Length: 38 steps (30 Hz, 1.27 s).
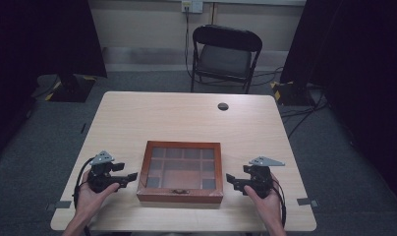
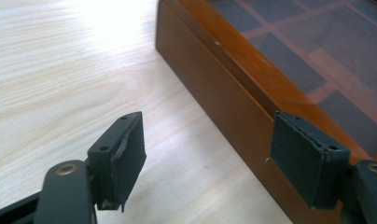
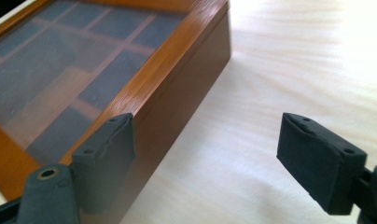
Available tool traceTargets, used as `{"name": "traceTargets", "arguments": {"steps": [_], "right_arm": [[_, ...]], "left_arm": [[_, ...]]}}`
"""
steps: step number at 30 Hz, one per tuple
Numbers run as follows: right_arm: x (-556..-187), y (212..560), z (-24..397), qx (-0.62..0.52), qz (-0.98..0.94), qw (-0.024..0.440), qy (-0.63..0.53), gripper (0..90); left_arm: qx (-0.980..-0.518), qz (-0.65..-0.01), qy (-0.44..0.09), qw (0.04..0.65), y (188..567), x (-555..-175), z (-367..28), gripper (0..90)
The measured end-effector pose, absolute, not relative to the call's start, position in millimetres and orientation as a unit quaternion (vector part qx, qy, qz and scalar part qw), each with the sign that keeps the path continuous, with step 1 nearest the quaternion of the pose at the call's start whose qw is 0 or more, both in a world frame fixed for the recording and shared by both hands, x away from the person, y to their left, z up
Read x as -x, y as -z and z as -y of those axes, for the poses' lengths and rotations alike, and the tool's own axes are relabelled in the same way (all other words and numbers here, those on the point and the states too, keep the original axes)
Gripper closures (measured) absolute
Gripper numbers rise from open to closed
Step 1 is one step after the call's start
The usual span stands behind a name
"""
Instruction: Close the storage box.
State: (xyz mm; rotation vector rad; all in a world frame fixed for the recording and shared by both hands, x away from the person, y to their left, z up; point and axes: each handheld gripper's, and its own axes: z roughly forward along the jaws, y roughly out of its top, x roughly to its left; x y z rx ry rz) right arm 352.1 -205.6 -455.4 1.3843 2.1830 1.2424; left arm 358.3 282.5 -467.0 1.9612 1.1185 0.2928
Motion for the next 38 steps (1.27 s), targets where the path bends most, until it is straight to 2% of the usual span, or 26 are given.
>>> {"name": "traceTargets", "arguments": {"steps": [2, 13, 20, 29, 30, 32, 34, 38], "right_arm": [[-356, 452, 212, -0.484, -0.750, 0.146, -0.426, 16.9], [-368, 455, 253, -0.537, -0.718, 0.142, -0.419, 15.4], [-374, 462, 279, -0.566, -0.711, 0.156, -0.387, 15.6], [-377, 491, 295, -0.597, -0.710, 0.199, -0.317, 14.6], [-377, 491, 293, -0.595, -0.712, 0.207, -0.310, 14.4], [-377, 493, 291, -0.588, -0.718, 0.223, -0.300, 14.2], [-376, 500, 286, -0.578, -0.713, 0.252, -0.307, 8.9], [-376, 500, 287, -0.581, -0.711, 0.252, -0.307, 7.7]], "left_arm": [[-0.786, -0.452, -0.122, 0.405, 467, -363, -285, 22.3], [-0.780, -0.471, -0.133, 0.391, 460, -381, -309, 21.9], [-0.770, -0.497, -0.126, 0.379, 465, -395, -323, 20.1], [-0.785, -0.503, -0.141, 0.333, 486, -400, -324, 19.8], [-0.792, -0.492, -0.180, 0.313, 493, -399, -321, 17.4], [-0.792, -0.489, -0.191, 0.313, 495, -397, -320, 16.6], [-0.790, -0.488, -0.193, 0.317, 496, -396, -320, 14.6], [-0.782, -0.481, -0.208, 0.339, 501, -393, -321, 13.6]]}}
